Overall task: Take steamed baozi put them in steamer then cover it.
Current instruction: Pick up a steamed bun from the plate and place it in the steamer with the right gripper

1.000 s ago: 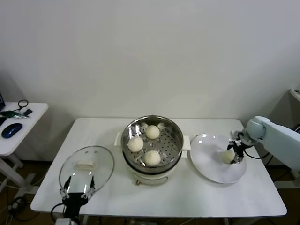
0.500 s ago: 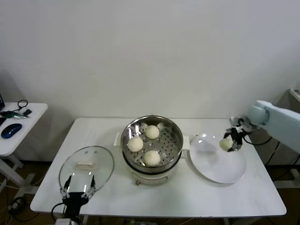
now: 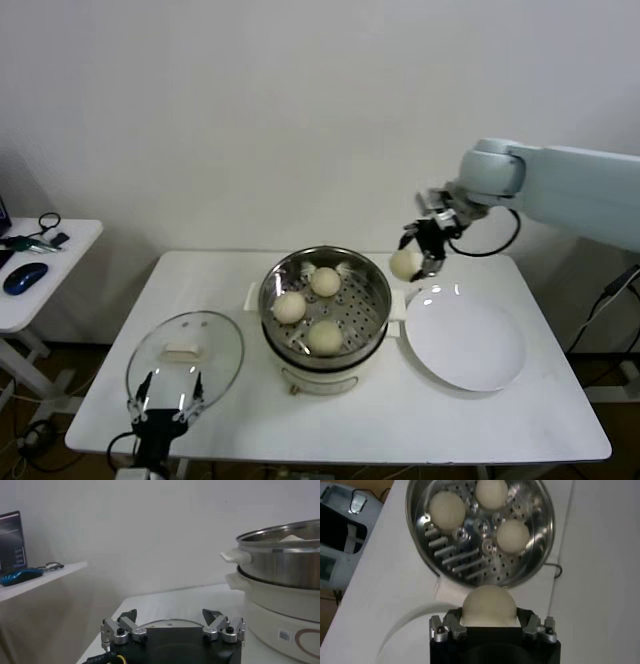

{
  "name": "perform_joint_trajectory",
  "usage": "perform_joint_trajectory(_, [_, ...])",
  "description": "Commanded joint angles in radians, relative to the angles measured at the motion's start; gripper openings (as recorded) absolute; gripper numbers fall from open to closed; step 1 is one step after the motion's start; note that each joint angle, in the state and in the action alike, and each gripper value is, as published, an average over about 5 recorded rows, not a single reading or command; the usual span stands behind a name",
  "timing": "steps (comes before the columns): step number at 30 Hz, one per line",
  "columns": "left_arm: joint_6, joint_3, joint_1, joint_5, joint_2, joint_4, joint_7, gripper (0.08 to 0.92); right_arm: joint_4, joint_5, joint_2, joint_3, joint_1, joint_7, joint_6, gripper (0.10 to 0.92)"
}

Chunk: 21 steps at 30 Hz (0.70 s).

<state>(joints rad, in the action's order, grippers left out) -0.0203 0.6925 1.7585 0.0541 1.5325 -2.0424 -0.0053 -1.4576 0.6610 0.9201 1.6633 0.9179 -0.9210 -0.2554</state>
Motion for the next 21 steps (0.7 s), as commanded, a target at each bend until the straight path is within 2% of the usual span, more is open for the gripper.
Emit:
perform_joint_trajectory(1, [0.001,-0.002,0.005,0.0,0.0,-0.005,0.001,0.823,-0.056,0.094,0.199,0.001,-0.07,0.138,-0.114,0.722])
perform_joint_trajectory(10, [-0.003,0.004,0.012,-0.001,0.004,-0.003,-0.003,0.823,0.028,0.013,0.221,-0.023,-0.205,0.183,-0.16,0.723])
perform_joint_trajectory(21, [0.0,0.008,0.005,-0.005,0.003,0.005,-0.003,0.823,-0.004,0.04,0.2,-0.009,-0.219,0.238,-0.22,0.721])
